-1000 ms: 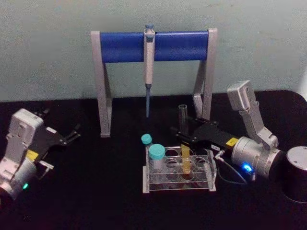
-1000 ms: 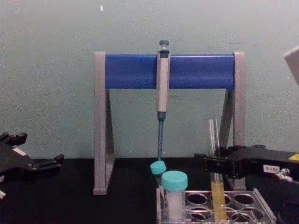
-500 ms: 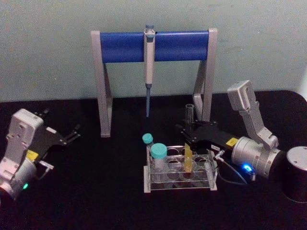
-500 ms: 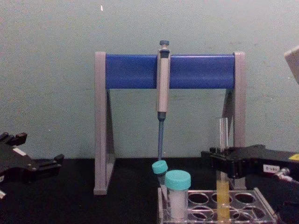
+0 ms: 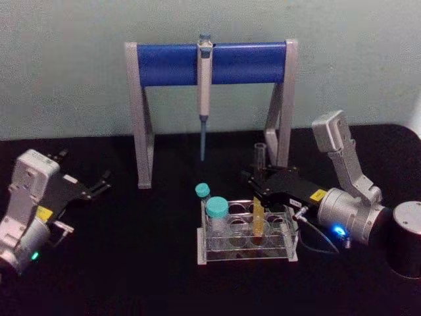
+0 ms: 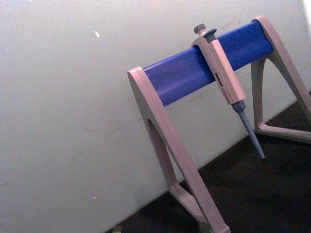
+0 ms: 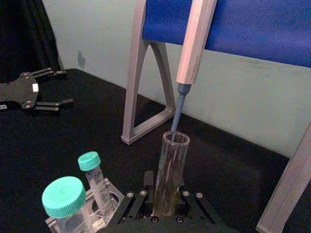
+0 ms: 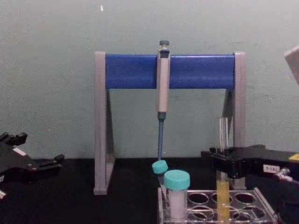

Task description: Pick up the test tube from the test tube rack, shake it, then place it back into the test tube rack.

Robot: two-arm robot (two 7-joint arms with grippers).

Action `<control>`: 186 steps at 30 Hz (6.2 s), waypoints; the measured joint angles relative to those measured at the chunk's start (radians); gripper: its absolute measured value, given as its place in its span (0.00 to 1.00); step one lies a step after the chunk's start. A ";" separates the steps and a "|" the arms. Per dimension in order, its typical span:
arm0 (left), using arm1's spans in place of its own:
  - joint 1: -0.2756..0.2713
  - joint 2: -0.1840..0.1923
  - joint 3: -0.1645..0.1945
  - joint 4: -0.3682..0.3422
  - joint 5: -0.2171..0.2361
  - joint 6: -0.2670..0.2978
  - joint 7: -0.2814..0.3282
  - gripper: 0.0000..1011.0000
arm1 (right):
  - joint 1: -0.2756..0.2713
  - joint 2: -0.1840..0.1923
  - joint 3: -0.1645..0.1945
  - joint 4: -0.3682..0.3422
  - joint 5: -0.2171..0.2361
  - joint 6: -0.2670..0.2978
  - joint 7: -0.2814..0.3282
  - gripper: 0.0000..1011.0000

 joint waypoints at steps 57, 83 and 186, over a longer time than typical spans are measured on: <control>0.000 0.000 0.000 0.000 0.000 0.000 0.000 1.00 | -0.002 -0.011 0.064 -0.089 -0.032 -0.161 -0.005 0.23; 0.000 0.000 0.000 0.000 0.000 0.000 0.000 1.00 | -0.167 0.073 0.124 -0.280 -0.004 -0.101 -0.025 0.23; 0.000 0.000 0.000 0.000 0.000 0.000 0.000 1.00 | -0.022 -0.013 0.067 -0.103 0.025 -0.169 -0.013 0.24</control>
